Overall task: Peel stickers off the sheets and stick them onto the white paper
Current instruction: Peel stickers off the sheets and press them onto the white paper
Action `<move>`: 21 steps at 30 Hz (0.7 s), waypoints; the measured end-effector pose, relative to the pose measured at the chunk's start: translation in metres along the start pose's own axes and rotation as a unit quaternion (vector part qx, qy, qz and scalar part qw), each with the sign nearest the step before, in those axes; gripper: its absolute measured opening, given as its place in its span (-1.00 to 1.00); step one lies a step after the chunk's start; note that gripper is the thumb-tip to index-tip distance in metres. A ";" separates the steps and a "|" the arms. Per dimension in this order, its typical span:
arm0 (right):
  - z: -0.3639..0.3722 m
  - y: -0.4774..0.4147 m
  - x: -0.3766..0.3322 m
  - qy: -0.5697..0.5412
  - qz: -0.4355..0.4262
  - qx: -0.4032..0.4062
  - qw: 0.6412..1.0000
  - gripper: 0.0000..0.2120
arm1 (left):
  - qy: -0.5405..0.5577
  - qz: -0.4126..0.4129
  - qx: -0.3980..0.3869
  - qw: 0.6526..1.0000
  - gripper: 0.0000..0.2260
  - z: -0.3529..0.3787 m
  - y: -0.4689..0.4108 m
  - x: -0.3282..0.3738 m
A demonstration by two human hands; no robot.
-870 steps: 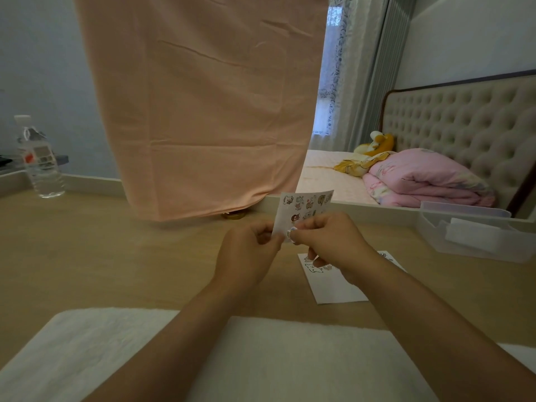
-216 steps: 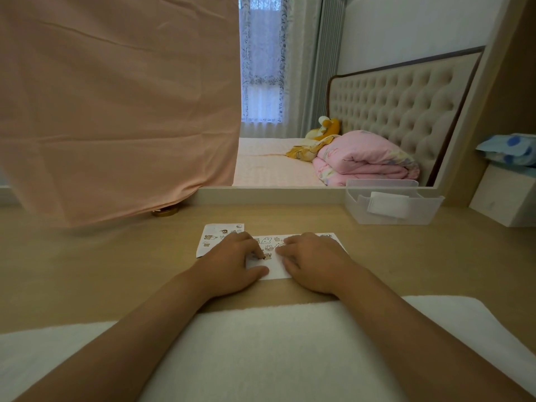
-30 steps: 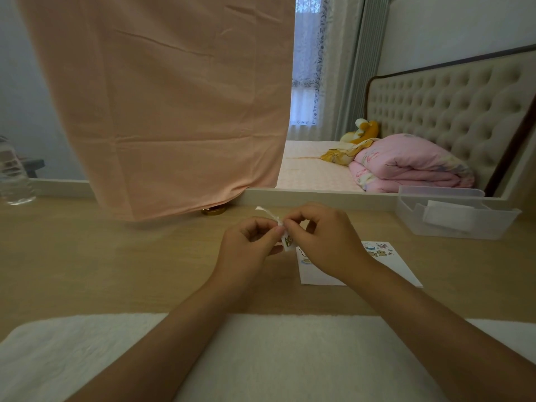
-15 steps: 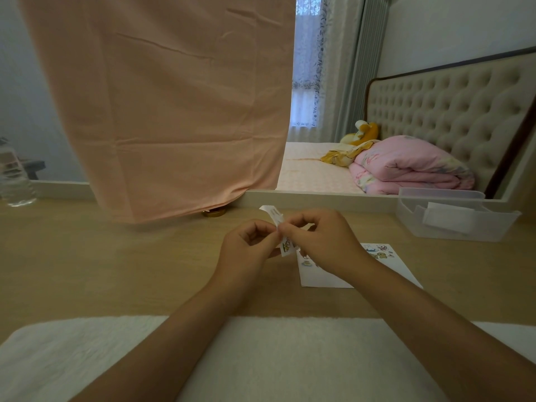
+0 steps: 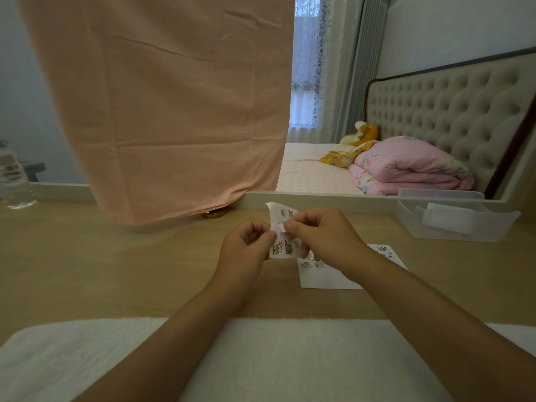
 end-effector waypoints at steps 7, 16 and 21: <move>-0.005 -0.002 0.007 -0.037 0.059 -0.027 0.997 -0.81 | 0.019 -0.022 0.008 1.000 -0.87 -0.001 -0.002 -0.001; -0.010 -0.002 0.008 -0.008 0.013 0.028 1.000 -0.79 | -0.119 -0.068 0.080 0.987 -0.94 -0.019 -0.011 -0.014; -0.007 0.009 -0.005 0.365 -0.302 0.169 0.864 -0.74 | -0.408 -0.070 0.067 0.908 -0.68 -0.029 -0.015 -0.014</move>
Point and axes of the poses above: each hand's wrist, its own y-axis away from the middle knuckle, its own z-axis out of the palm, x = y × z, the point moved 5 cm from there along -y, towards the middle knuckle, and after that the axes turned 5 degrees about -x, right-handed, at the moved point
